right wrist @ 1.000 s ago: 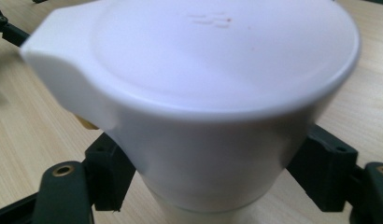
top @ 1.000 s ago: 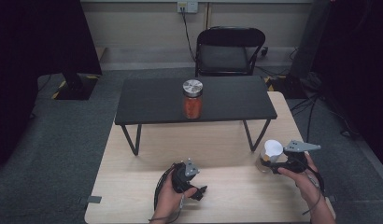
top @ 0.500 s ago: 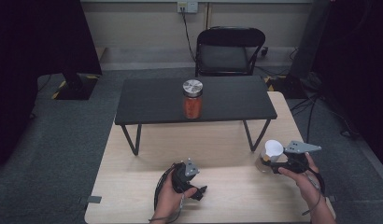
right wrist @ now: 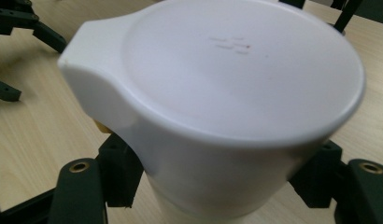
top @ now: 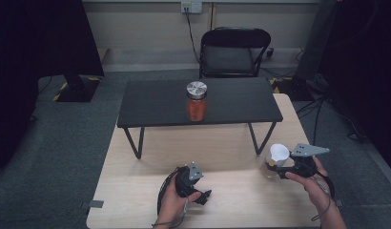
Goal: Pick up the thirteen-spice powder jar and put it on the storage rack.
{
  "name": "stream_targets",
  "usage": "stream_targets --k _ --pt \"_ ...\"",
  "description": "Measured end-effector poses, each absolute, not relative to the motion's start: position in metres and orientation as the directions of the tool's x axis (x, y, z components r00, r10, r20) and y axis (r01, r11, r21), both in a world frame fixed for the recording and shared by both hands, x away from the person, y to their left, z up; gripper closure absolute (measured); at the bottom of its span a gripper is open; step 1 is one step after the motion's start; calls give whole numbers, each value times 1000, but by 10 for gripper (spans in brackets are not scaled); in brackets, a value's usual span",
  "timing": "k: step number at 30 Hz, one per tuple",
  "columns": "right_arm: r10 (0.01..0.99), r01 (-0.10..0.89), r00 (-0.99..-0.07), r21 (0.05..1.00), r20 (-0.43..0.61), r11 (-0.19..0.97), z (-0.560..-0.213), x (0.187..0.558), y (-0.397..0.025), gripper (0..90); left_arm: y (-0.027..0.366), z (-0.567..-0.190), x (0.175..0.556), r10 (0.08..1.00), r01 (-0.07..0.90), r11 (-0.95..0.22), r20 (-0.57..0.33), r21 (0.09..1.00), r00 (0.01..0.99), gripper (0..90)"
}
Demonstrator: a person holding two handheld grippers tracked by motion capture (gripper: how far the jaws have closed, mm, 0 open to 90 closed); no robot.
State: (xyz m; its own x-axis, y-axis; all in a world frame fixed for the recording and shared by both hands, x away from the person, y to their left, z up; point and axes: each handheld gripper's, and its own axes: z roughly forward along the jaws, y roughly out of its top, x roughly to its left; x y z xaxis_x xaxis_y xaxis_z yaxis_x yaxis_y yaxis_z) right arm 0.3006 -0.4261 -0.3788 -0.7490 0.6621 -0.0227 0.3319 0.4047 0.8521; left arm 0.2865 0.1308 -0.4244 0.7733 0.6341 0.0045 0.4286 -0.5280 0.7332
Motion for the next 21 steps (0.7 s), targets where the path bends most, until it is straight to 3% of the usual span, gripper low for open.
stream_targets --k 21 --pt "586 303 -810 862 8 407 -337 303 -414 306 131 -424 287 634 428 -528 5 733 773 0"
